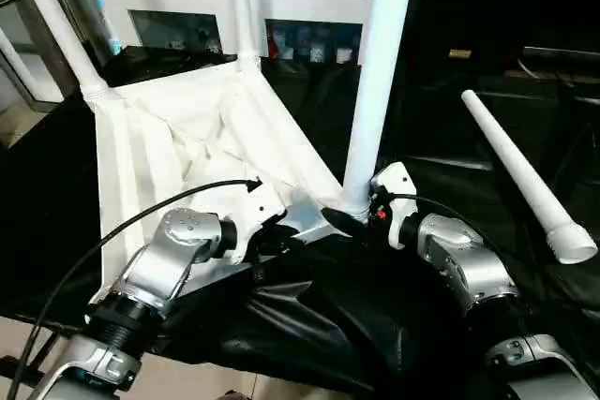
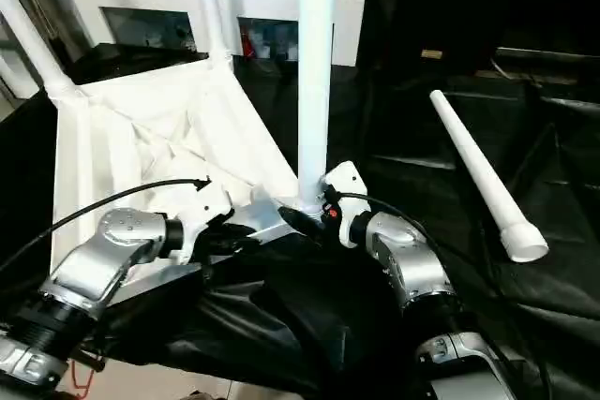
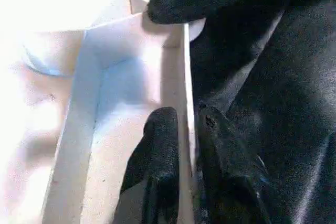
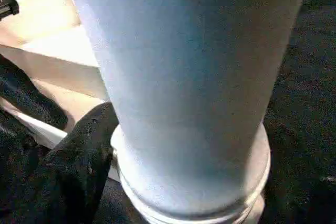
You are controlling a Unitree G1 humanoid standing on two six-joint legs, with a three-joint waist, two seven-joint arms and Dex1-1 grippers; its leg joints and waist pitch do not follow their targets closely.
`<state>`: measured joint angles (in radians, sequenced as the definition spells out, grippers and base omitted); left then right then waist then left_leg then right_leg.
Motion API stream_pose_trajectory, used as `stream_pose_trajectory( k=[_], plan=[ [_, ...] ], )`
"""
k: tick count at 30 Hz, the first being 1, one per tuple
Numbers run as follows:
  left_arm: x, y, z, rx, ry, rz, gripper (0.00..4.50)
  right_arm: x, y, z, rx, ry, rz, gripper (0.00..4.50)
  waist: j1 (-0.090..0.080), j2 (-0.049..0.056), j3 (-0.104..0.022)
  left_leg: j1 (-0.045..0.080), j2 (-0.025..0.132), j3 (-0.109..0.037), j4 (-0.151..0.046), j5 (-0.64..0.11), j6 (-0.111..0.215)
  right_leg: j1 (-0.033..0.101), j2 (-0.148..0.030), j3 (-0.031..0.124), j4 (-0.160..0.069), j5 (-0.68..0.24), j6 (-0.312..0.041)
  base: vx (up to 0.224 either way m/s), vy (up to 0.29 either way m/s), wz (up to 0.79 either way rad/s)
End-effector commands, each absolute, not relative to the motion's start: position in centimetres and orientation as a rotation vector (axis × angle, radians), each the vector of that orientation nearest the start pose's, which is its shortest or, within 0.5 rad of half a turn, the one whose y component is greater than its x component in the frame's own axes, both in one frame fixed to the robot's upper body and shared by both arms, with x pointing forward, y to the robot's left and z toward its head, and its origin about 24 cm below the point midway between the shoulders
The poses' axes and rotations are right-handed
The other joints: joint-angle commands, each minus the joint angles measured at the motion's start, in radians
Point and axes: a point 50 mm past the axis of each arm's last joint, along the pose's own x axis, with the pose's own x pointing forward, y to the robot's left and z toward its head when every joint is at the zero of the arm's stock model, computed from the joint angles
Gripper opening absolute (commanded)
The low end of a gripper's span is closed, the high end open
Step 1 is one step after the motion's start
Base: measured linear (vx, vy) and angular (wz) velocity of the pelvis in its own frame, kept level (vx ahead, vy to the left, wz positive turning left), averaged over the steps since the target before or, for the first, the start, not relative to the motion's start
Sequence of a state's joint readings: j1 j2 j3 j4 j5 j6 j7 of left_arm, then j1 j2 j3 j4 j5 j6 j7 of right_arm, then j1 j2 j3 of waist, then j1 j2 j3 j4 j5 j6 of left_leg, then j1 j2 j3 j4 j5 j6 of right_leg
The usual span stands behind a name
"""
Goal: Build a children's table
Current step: Rotate leg to tighten
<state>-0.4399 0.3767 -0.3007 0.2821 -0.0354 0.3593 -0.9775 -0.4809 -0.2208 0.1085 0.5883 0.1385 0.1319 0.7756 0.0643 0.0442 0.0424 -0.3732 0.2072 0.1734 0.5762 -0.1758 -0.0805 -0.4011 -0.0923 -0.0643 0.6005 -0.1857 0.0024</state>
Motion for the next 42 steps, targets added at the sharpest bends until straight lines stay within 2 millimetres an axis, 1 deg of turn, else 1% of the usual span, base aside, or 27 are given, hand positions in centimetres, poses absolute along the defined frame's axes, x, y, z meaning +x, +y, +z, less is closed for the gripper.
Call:
stream_pose_trajectory(
  k=[1, 2, 4, 6, 8, 9, 11, 12, 15, 17, 19, 20, 22, 23, 25, 26, 27, 29, 30, 31, 33, 34, 35, 37, 38, 40, 42],
  plan=[
    [29.7, 12.2, 4.7, 0.302, 0.468, -1.137, 0.78, 31.5, -12.7, 2.8, -0.058, 0.335, 0.9, 4.04, 0.004, -0.011, -0.063, 0.008, 0.014, 0.004, -0.06, -0.167, 0.048, 0.053, -0.04, 0.034, -0.057, -0.115, -0.242, 0.0, 0.0, 0.0],
    [29.7, 12.1, 4.7, 0.298, 0.469, -1.137, 0.78, 31.5, -12.7, 2.8, -0.059, 0.335, 0.902, 4.04, 0.004, -0.011, -0.063, 0.008, 0.014, 0.004, -0.06, -0.167, 0.048, 0.053, -0.04, 0.034, -0.057, -0.115, -0.242, 0.0, 0.0, 0.0],
    [29.9, 11.4, 4.4, 0.294, 0.464, -1.143, 0.78, 31.4, -12.7, 2.8, -0.062, 0.336, 0.906, 4.04, 0.005, -0.01, -0.065, 0.006, 0.012, 0.004, -0.056, -0.139, 0.06, 0.055, -0.038, 0.034, -0.053, -0.069, -0.25, 0.0, 0.0, 0.0],
    [30.0, 11.1, 4.3, 0.295, 0.463, -1.142, 0.52, 31.4, -12.7, 2.8, -0.063, 0.336, 0.909, 4.04, 0.006, -0.01, -0.066, 0.006, 0.012, 0.004, -0.055, -0.135, 0.064, 0.056, -0.039, 0.033, -0.053, -0.064, -0.25, 0.0, 0.0, 0.0],
    [30.1, 11.0, 4.2, 0.299, 0.469, -1.144, 0.43, 31.3, -12.8, 2.8, -0.064, 0.336, 0.911, 4.04, 0.006, -0.012, -0.067, 0.005, 0.011, 0.004, -0.054, -0.131, 0.068, 0.058, -0.039, 0.033, -0.052, -0.057, -0.253, 0.0, 0.0, 0.0],
    [30.1, 11.0, 4.2, 0.3, 0.472, -1.145, 0.4, 31.3, -12.8, 2.8, -0.064, 0.336, 0.911, 4.04, 0.006, -0.005, -0.067, 0.006, 0.011, 0.003, -0.053, -0.131, 0.068, 0.057, -0.039, 0.033, -0.051, -0.056, -0.254, 0.0, 0.0, 0.0],
    [30.2, 11.2, 3.9, 0.314, 0.498, -1.151, 0.13, 31.2, -12.9, 2.9, -0.067, 0.336, 0.915, 4.04, 0.004, -0.006, -0.067, 0.007, 0.011, 0.003, -0.053, -0.138, 0.067, 0.057, -0.038, 0.032, -0.053, -0.053, -0.255, 0.0, 0.0, 0.0],
    [30.2, 11.3, 3.9, 0.316, 0.507, -1.15, 0.13, 31.2, -12.9, 2.9, -0.068, 0.336, 0.916, 4.04, 0.004, -0.002, -0.067, 0.008, 0.011, 0.003, -0.053, -0.143, 0.065, 0.057, -0.037, 0.032, -0.054, -0.054, -0.256, 0.0, 0.0, 0.0],
    [30.1, 11.6, 3.6, 0.333, 0.533, -1.155, 0.01, 31.1, -13.0, 2.9, -0.069, 0.337, 0.916, 4.04, 0.002, -0.002, -0.066, 0.008, 0.012, 0.003, -0.054, -0.16, 0.061, 0.057, -0.038, 0.031, -0.055, -0.063, -0.258, 0.0, 0.0, 0.0],
    [29.9, 12.0, 3.3, 0.341, 0.562, -1.168, 0.01, 31.0, -13.2, 3.0, -0.071, 0.336, 0.917, 4.04, 0.003, 0.008, -0.065, 0.011, 0.011, 0.002, -0.056, -0.194, 0.051, 0.056, -0.038, 0.031, -0.059, -0.103, -0.253, 0.0, 0.0, 0.0],
    [29.7, 12.2, 3.2, 0.357, 0.571, -1.188, 0.01, 30.8, -13.3, 3.1, -0.077, 0.335, 0.928, 4.04, 0.0, 0.007, -0.062, 0.011, 0.012, 0.001, -0.061, -0.223, 0.039, 0.056, -0.037, 0.031, -0.064, -0.136, -0.242, 0.0, 0.0, 0.0],
    [29.5, 12.3, 3.1, 0.366, 0.575, -1.21, 0.01, 30.7, -13.4, 3.2, -0.084, 0.334, 0.941, 4.04, 0.0, 0.013, -0.062, 0.012, 0.012, 0.0, -0.061, -0.232, 0.035, 0.056, -0.037, 0.031, -0.064, -0.147, -0.24, 0.0, 0.0, 0.0],
    [29.2, 12.3, 3.2, 0.369, 0.565, -1.253, 0.01, 30.5, -13.6, 3.3, -0.094, 0.337, 0.963, 4.04, -0.003, 0.011, -0.062, 0.013, 0.013, -0.001, -0.062, -0.244, 0.031, 0.056, -0.036, 0.031, -0.065, -0.154, -0.237, 0.0, 0.0, 0.0],
    [28.7, 12.3, 3.5, 0.374, 0.545, -1.315, 0.01, 30.4, -13.8, 3.4, -0.103, 0.346, 0.985, 4.04, -0.003, 0.009, -0.063, 0.011, 0.012, -0.001, -0.061, -0.239, 0.032, 0.058, -0.036, 0.031, -0.064, -0.151, -0.236, 0.0, 0.0, 0.0],
    [28.3, 12.3, 3.7, 0.381, 0.53, -1.361, 0.01, 30.2, -14.0, 3.4, -0.112, 0.353, 1.008, 4.04, -0.002, 0.009, -0.065, 0.01, 0.013, 0.0, -0.06, -0.222, 0.039, 0.058, -0.036, 0.031, -0.061, -0.129, -0.241, 0.0, 0.0, 0.0],
    [28.2, 12.3, 3.7, 0.384, 0.525, -1.372, 0.01, 30.2, -14.1, 3.5, -0.118, 0.356, 1.02, 4.04, -0.002, 0.011, -0.066, 0.009, 0.013, 0.0, -0.059, -0.214, 0.043, 0.057, -0.036, 0.031, -0.059, -0.11, -0.248, 0.0, 0.0, 0.0],
    [28.2, 12.3, 3.7, 0.384, 0.523, -1.372, 0.01, 30.1, -14.1, 3.5, -0.12, 0.358, 1.029, 4.04, -0.001, 0.008, -0.066, 0.011, 0.014, 0.001, -0.058, -0.209, 0.046, 0.056, -0.035, 0.031, -0.059, -0.099, -0.253, 0.0, 0.0, 0.0],
    [28.1, 12.3, 3.8, 0.377, 0.52, -1.385, 0.01, 29.9, -14.2, 3.6, -0.128, 0.362, 1.06, 4.04, 0.003, 0.009, -0.066, 0.011, 0.015, 0.001, -0.058, -0.202, 0.049, 0.056, -0.036, 0.031, -0.057, -0.097, -0.256, 0.0, 0.0, 0.0],
    [27.8, 12.4, 3.8, 0.369, 0.524, -1.411, 0.01, 29.6, -14.2, 3.7, -0.134, 0.365, 1.095, 4.04, 0.003, 0.004, -0.066, 0.011, 0.015, 0.002, -0.057, -0.202, 0.051, 0.057, -0.036, 0.031, -0.057, -0.098, -0.256, 0.0, 0.0, 0.0],
    [27.6, 12.4, 3.8, 0.369, 0.527, -1.422, 0.01, 29.5, -14.2, 3.7, -0.135, 0.366, 1.107, 4.04, 0.005, 0.008, -0.066, 0.009, 0.016, 0.001, -0.058, -0.196, 0.053, 0.057, -0.037, 0.031, -0.055, -0.098, -0.256, 0.0, 0.0, 0.0],
    [27.5, 12.4, 3.8, 0.373, 0.53, -1.429, 0.01, 29.5, -14.2, 3.7, -0.135, 0.367, 1.119, 4.04, 0.005, 0.007, -0.066, 0.01, 0.016, 0.001, -0.058, -0.203, 0.053, 0.056, -0.036, 0.031, -0.056, -0.104, -0.255, 0.0, 0.0, 0.0],
    [27.4, 12.5, 3.8, 0.372, 0.532, -1.441, 0.0, 29.3, -14.1, 3.8, -0.137, 0.368, 1.14, 3.85, 0.005, 0.007, -0.065, 0.01, 0.015, 0.001, -0.058, -0.208, 0.052, 0.055, -0.036, 0.032, -0.057, -0.114, -0.254, 0.0, 0.0, 0.0],
    [27.3, 12.6, 3.8, 0.373, 0.533, -1.448, 0.0, 29.2, -14.0, 3.8, -0.138, 0.371, 1.158, 3.85, 0.005, 0.002, -0.064, 0.01, 0.015, 0.002, -0.059, -0.214, 0.051, 0.055, -0.037, 0.032, -0.059, -0.127, -0.25, 0.0, 0.0, 0.0],
    [27.3, 12.6, 3.8, 0.373, 0.533, -1.449, 0.0, 29.2, -13.9, 3.8, -0.134, 0.37, 1.165, 3.64, 0.005, 0.006, -0.063, 0.01, 0.015, 0.002, -0.059, -0.216, 0.05, 0.054, -0.038, 0.032, -0.059, -0.143, -0.247, 0.0, 0.0, 0.0],
    [27.3, 12.6, 3.8, 0.374, 0.534, -1.448, 0.0, 29.2, -13.9, 3.8, -0.132, 0.369, 1.168, 3.59, 0.005, 0.003, -0.064, 0.009, 0.015, 0.001, -0.059, -0.213, 0.049, 0.055, -0.038, 0.033, -0.059, -0.147, -0.244, 0.0, 0.0, 0.0],
    [27.3, 12.7, 3.8, 0.375, 0.533, -1.448, 0.0, 29.1, -13.7, 3.7, -0.125, 0.369, 1.182, 3.45, 0.003, 0.004, -0.063, 0.009, 0.015, 0.001, -0.06, -0.219, 0.046, 0.054, -0.038, 0.033, -0.061, -0.162, -0.24, 0.0, 0.0, 0.0],
    [27.2, 12.7, 3.8, 0.375, 0.534, -1.447, 0.0, 29.1, -13.7, 3.7, -0.125, 0.37, 1.188, 3.38, 0.002, 0.001, -0.063, 0.009, 0.014, 0.001, -0.06, -0.219, 0.046, 0.054, -0.038, 0.033, -0.061, -0.168, -0.238, 0.0, 0.0, 0.0]
  ],
)
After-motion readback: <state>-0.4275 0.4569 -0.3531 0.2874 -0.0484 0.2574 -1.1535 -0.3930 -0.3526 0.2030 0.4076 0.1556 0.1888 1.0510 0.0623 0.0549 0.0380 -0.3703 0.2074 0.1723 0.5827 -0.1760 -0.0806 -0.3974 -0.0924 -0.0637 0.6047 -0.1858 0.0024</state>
